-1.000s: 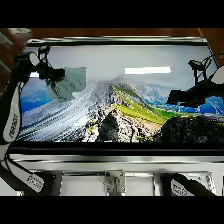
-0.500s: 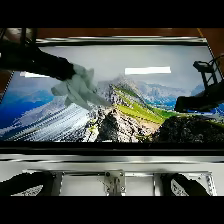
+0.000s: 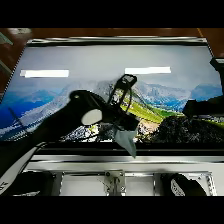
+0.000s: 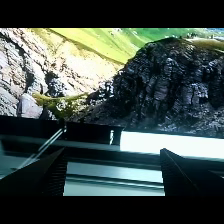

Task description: Fold the shirts.

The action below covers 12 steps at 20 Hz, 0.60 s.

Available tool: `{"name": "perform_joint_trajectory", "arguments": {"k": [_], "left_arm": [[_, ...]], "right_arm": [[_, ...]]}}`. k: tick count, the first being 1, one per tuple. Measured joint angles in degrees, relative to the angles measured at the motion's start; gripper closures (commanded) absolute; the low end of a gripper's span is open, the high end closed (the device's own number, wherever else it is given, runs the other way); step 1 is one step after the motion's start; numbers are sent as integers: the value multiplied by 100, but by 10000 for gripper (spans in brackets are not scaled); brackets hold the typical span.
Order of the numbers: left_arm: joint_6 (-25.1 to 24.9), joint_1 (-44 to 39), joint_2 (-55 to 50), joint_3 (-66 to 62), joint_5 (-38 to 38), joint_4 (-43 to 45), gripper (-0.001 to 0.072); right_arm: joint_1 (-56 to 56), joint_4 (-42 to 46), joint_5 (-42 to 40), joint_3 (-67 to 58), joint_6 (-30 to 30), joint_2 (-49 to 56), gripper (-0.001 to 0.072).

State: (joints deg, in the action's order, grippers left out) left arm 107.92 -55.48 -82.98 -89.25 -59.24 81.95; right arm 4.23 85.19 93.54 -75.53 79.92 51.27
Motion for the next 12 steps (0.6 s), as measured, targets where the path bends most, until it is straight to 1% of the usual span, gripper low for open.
{"name": "perform_joint_trajectory", "arguments": {"k": [2,4,6,7,8,9,10,11,12], "left_arm": [[157,212,-214,-92,181,7,41],[146,750,-280,-249,-85,26,51],[-229,1488,-188,-352,-549,35,55],[-442,1904,-118,-380,-824,24,75],[-675,2380,-44,-400,-1095,-7,127],[-909,2900,20,-393,-1368,-170,127],[-1115,3388,63,-341,-1550,-387,91],[-1287,3871,92,-238,-1714,-686,21],[-1432,4371,107,-68,-1832,-1029,1]], "right_arm": [[0,96,0,0,13,-31,21],[0,319,-22,0,22,-44,21],[0,581,-70,0,48,-48,21],[2,671,-109,0,63,-55,21],[0,737,-114,7,74,-57,21],[0,789,-153,31,85,-57,21],[0,835,-184,81,90,-57,21],[2,866,-223,155,107,-57,21],[0,885,-278,267,151,-57,21]]}}
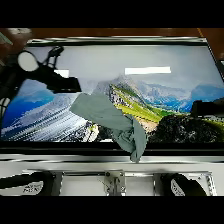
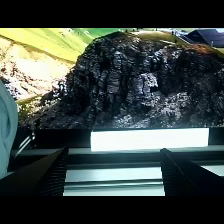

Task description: Fold the shirts.

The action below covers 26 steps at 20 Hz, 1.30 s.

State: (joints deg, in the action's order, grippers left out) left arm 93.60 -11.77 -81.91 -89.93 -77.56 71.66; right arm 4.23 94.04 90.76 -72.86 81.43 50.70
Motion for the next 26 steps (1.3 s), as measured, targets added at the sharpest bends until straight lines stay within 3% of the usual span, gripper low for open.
{"name": "perform_joint_trajectory", "arguments": {"k": [4,7,19,20,21,23,26], "left_arm": [[-295,1405,2,1029,46,-861,1],[-382,1816,-111,1773,597,-1132,1],[-426,1434,-1329,2280,2310,-1449,14],[-428,1388,-1366,2280,2404,-1491,175],[-428,1342,-1399,2280,2566,-1523,383],[-433,1241,-1438,2282,2813,-1622,671],[-446,1130,-1458,2267,3084,-1779,668]], "right_arm": [[0,-164,-297,623,212,2,21],[0,-402,-656,1071,393,2,21],[0,-1064,-1742,1604,793,2,21],[0,-1084,-1773,1609,796,2,21],[0,-1102,-1786,1611,802,2,21],[0,-1158,-1836,1628,839,9,21],[0,-1429,-1843,1893,898,120,21]]}}
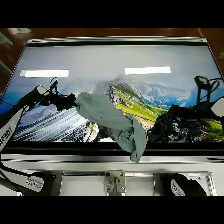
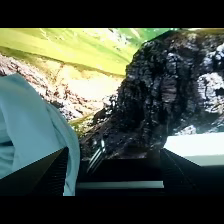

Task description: Fold the shirts.

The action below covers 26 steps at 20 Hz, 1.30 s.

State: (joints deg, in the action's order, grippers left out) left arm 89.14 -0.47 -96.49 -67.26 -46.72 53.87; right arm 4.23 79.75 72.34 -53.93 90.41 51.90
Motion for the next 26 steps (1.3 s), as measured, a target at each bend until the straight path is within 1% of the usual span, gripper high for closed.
{"name": "perform_joint_trajectory", "arguments": {"k": [2,4,9,12,13,14,15,16,18,21,24,26], "left_arm": [[-61,-26,55,-13,35,-37,667],[-210,-50,173,-22,42,-85,668],[-409,-61,603,-22,-116,-103,668],[-446,-63,850,-22,-199,-116,668],[-450,-63,925,-22,-229,-116,668],[-452,-63,1001,-22,-260,-116,668],[-455,-66,1069,-22,-284,-118,668],[-459,-66,1147,-22,-297,-118,669],[-470,-63,1331,-28,-321,-111,669],[-472,-59,1773,-184,-341,37,669],[-472,-59,2428,-684,-358,144,669],[-472,-59,2896,-1217,-350,175,669]], "right_arm": [[0,-326,0,376,-9,153,21],[0,-758,-50,822,-151,352,21],[-61,-1939,-243,1788,-874,872,21],[-476,-2450,-516,2151,-1202,1185,22],[-693,-2575,-638,2229,-1272,1322,45],[-914,-2640,-763,2288,-1311,1462,304],[-1097,-2688,-874,2328,-1309,1572,598],[-1244,-2730,-977,2354,-1305,1661,633],[-1379,-2745,-1027,2343,-1252,1705,638],[-1281,-2498,-651,1967,-1340,1386,638],[-984,-2124,-94,1025,-1685,697,638],[-756,-1893,55,120,-1818,219,638]]}}
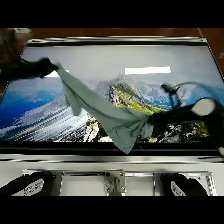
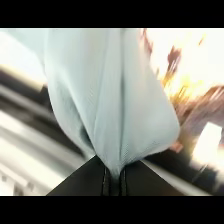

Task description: Fold the shirts.

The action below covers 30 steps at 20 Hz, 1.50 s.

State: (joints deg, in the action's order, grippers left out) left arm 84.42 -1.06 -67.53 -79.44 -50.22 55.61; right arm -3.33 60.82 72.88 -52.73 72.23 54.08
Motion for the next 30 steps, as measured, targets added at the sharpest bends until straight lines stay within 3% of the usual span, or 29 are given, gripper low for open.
{"name": "perform_joint_trajectory", "arguments": {"k": [9,12,15,19,24,27,30], "left_arm": [[31,0,2037,-1980,-127,319,669],[256,0,2575,-2081,-1119,975,669],[415,0,2964,-1908,-2481,1668,669],[809,0,3541,-835,-4054,2343,670],[1408,-2,4350,1368,-4435,2590,669],[1558,0,4439,2424,-4227,2553,669],[1615,0,4151,3071,-3563,2470,669]], "right_arm": [[374,479,-319,-4197,-85,-916,638],[391,739,-42,-4942,94,-981,638],[398,1021,778,-5276,326,-992,638],[398,1379,2203,-5410,750,-828,638],[396,1445,2894,-4468,1388,-629,638],[396,1456,2385,-2992,1539,-566,638],[396,1464,1003,-1637,1609,-295,637]]}}
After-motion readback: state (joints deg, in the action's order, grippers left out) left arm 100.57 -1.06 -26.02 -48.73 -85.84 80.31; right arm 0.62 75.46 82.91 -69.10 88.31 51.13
